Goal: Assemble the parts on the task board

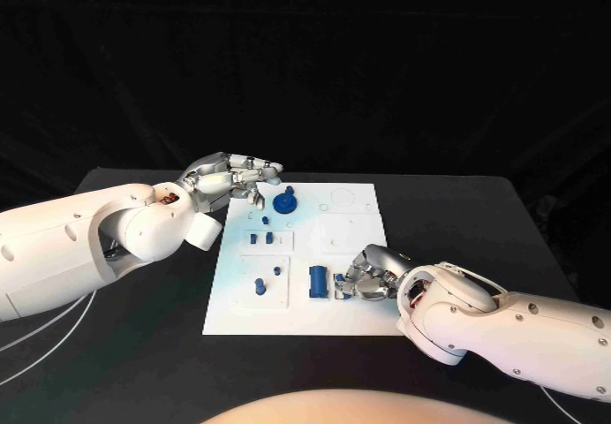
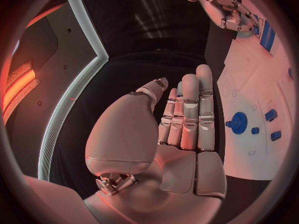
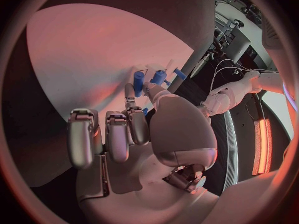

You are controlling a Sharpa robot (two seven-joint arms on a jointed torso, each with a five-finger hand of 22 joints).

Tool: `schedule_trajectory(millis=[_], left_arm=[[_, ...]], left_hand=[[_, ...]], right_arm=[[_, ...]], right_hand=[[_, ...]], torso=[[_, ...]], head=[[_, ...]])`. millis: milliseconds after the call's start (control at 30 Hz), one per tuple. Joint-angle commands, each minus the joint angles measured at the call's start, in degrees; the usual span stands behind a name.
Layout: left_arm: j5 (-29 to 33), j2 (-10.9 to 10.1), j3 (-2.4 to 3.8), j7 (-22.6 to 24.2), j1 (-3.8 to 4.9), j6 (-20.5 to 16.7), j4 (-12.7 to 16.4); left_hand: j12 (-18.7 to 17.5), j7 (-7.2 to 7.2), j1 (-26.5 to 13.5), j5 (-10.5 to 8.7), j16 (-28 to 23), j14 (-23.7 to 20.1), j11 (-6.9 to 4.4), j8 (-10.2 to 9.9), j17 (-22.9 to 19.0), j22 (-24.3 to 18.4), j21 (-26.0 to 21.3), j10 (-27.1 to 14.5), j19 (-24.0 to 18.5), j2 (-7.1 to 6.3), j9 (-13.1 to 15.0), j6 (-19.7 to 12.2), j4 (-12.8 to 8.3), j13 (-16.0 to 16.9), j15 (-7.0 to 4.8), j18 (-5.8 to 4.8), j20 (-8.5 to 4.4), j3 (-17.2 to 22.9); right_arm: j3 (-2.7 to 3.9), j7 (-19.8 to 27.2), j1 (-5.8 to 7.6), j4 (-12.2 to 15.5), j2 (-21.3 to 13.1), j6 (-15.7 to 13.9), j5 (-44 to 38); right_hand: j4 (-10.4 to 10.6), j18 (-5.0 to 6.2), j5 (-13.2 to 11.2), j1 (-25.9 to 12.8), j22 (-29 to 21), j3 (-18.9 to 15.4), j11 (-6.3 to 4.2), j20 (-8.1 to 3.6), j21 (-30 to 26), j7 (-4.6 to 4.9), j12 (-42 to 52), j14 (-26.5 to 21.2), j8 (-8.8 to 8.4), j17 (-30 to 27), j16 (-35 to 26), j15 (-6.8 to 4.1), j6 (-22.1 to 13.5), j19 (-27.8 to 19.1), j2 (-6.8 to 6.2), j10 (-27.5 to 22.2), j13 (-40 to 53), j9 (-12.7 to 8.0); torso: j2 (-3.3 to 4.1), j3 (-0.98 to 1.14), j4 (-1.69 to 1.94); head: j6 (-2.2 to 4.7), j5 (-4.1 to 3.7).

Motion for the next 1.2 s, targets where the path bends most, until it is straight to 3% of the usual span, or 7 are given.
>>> schedule_trajectory(millis=[33,433,667,1000,1200], left_arm=[[-0.2,0.0,0.02,0.1,0.01,1.2,0.2],[-0.2,0.0,0.02,0.1,0.01,1.3,0.1],[-0.2,0.1,0.02,0.0,0.01,1.3,0.1],[-0.2,0.1,0.02,-0.1,0.01,1.4,0.0],[-0.2,0.1,0.02,-0.1,0.01,1.4,-0.1]], left_hand=[[0.0,-0.14,0.1,-0.05,0.2,-0.3,0.04,0.3,-0.1,-0.1,-0.2,-0.5,0.3,0.53,-0.1,-0.4,-0.2,0.1,0.0,0.83,0.16,-0.2],[0.1,-0.14,0.2,-0.04,0.2,-0.3,0.05,0.3,-0.1,-0.1,-0.3,-0.5,0.4,0.64,-0.1,-0.5,-0.2,0.1,0.0,0.83,0.16,-0.3],[0.1,-0.14,0.2,-0.04,0.2,-0.3,0.05,0.3,-0.1,-0.1,-0.3,-0.5,0.4,0.64,-0.1,-0.5,-0.2,0.1,0.0,0.83,0.16,-0.3],[0.1,-0.13,0.2,-0.04,0.2,-0.3,0.06,0.4,-0.2,-0.1,-0.3,-0.6,0.4,0.66,-0.1,-0.5,-0.2,0.1,0.0,0.83,0.16,-0.3],[0.1,-0.13,0.2,-0.04,0.2,-0.3,0.06,0.4,-0.2,-0.1,-0.3,-0.6,0.4,0.66,-0.1,-0.5,-0.2,0.1,0.0,0.83,0.16,-0.3]], right_arm=[[-0.14,-0.4,-0.2,-0.1,0.3,1.2,1.0],[-0.14,-0.5,-0.21,-0.3,0.4,1.5,1.2],[-0.14,-0.4,-0.21,-0.3,0.4,1.4,1.1],[-0.14,0.3,-0.23,0.3,0.0,0.2,0.4],[-0.14,0.8,-0.31,1.2,-1.3,-0.1,-0.4]], right_hand=[[0.4,-1.0,-0.3,-0.8,12.8,-0.1,0.06,-0.38,0.2,-1.49,0.3,5.9,0.19,14.6,0.3,-0.42,1.5,4.9,0.03,0.6,7.8,0.1],[3.5,-1.0,0.4,-4.7,12.8,-2.9,0.08,-0.45,0.2,-1.49,0.5,5.9,0.86,14.6,0.3,-0.43,1.6,4.9,-0.56,0.8,8.1,0.6],[5.8,-0.97,-2.6,-7.0,12.8,-6.7,0.09,-0.43,0.1,-1.5,0.6,5.8,1.21,14.6,0.3,-0.41,1.6,4.9,-1.0,0.8,8.2,0.9],[7.4,-0.98,-3.9,-7.2,12.9,-9.6,0.01,-0.5,0.1,-1.62,0.7,5.9,1.56,14.6,0.3,-0.49,1.5,4.9,-0.71,0.8,8.3,1.1],[7.1,-0.99,-3.8,-5.9,12.9,-10.0,-0.05,-0.53,0.1,-1.68,0.7,5.8,1.68,14.6,0.3,-0.55,1.5,4.9,-0.41,0.9,8.4,1.2]], torso=[[0.0,-0.01,0.0],[-0.02,-0.03,-0.01],[0.0,0.01,-0.04],[-0.06,0.0,-0.05],[-0.07,0.02,-0.04]], head=[[-0.05,0.06],[-0.09,0.08],[-0.14,0.12],[-0.3,0.09],[-0.27,0.15]])
